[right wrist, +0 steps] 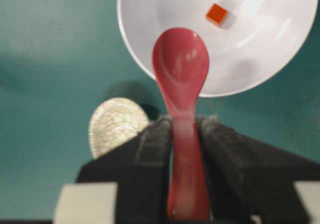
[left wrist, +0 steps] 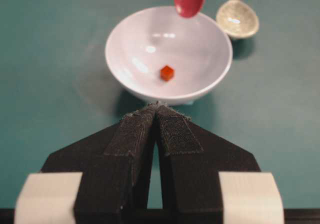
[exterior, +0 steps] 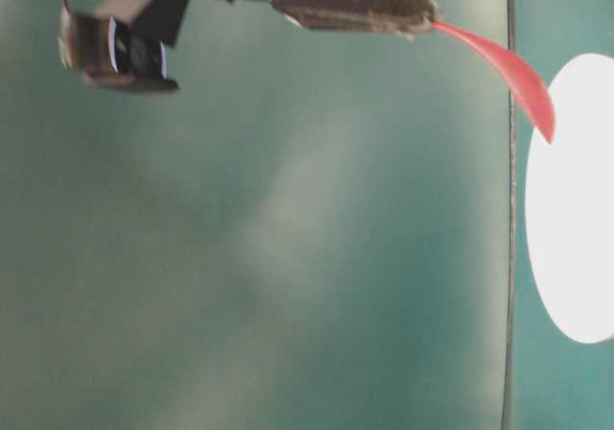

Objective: Grip the spoon and scoop the red block from the bowl with right arm.
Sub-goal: 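Lower the spoon bowl into the white bowl beside the red cube, then push the spoon under the red cube to scoop it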

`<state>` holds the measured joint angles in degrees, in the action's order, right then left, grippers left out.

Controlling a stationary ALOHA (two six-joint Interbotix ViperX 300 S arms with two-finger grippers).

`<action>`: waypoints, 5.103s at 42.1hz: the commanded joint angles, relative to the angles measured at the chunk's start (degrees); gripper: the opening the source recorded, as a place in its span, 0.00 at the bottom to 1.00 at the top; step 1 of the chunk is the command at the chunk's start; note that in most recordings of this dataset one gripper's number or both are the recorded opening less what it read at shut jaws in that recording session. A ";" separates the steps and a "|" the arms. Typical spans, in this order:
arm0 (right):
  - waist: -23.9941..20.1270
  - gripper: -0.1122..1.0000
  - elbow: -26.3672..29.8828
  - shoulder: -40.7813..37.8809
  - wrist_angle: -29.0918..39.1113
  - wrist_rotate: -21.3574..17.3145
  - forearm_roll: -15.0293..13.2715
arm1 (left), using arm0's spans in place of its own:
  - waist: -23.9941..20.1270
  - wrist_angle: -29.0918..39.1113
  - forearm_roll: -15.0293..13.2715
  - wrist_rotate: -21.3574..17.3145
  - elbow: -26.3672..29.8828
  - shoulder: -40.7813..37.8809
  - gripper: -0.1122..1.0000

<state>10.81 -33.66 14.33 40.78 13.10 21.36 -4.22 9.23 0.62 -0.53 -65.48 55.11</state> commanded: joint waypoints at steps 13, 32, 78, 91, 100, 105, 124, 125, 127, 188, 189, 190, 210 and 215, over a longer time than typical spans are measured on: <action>0.09 0.33 9.58 -6.77 7.65 -3.43 -7.38 | -0.18 -0.44 0.18 -0.09 1.14 -0.26 0.10; -0.26 0.33 13.80 -12.39 9.84 -3.08 -8.70 | -0.18 -0.62 0.18 -0.09 1.05 -0.53 0.10; -2.20 0.33 22.94 -22.32 4.48 -2.72 -11.25 | -0.18 -1.67 0.26 -0.35 1.05 -0.53 0.10; -2.29 0.33 23.29 -21.09 4.22 -3.52 -11.25 | -0.09 -1.76 0.26 -0.35 1.05 -0.53 0.10; -2.37 0.33 23.47 -19.25 4.04 -3.52 -11.25 | -0.18 -1.76 0.26 -0.35 1.05 -0.53 0.10; -2.37 0.33 23.38 -19.25 3.87 -3.52 -11.25 | -0.18 -1.76 0.26 -0.35 1.05 -0.53 0.10; -2.46 0.33 22.68 -19.16 0.62 -3.52 -11.25 | -0.18 -1.76 0.26 -0.35 1.05 -0.53 0.10; -2.46 0.33 22.59 -19.25 0.62 -3.52 -11.25 | -0.18 -1.76 0.26 -0.35 1.05 -0.53 0.10; -2.46 0.33 22.50 -19.16 0.53 -3.52 -11.16 | -0.18 -1.76 0.26 -0.35 1.05 -0.53 0.10; -4.13 0.33 8.26 -13.62 -17.84 -3.60 -10.81 | -0.18 -1.76 0.26 -0.26 1.05 -0.53 0.10; -4.04 0.33 8.09 -13.62 -18.11 -3.60 -10.81 | -0.18 -1.76 0.26 -0.26 1.05 -0.53 0.10; -4.13 0.33 7.82 -13.62 -18.37 -3.60 -10.81 | -0.18 -1.76 0.26 -0.26 1.05 -0.53 0.10; -5.19 0.33 5.62 -13.62 -23.03 -3.60 -10.63 | -0.09 -1.76 0.26 -0.26 1.05 -0.53 0.10; -5.27 0.33 4.75 -13.62 -24.08 -3.60 -10.63 | -0.18 -1.76 0.26 -0.26 1.05 -0.53 0.10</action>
<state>5.71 -29.18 -1.14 17.93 9.58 10.63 -4.22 8.09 0.79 -0.79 -65.48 55.02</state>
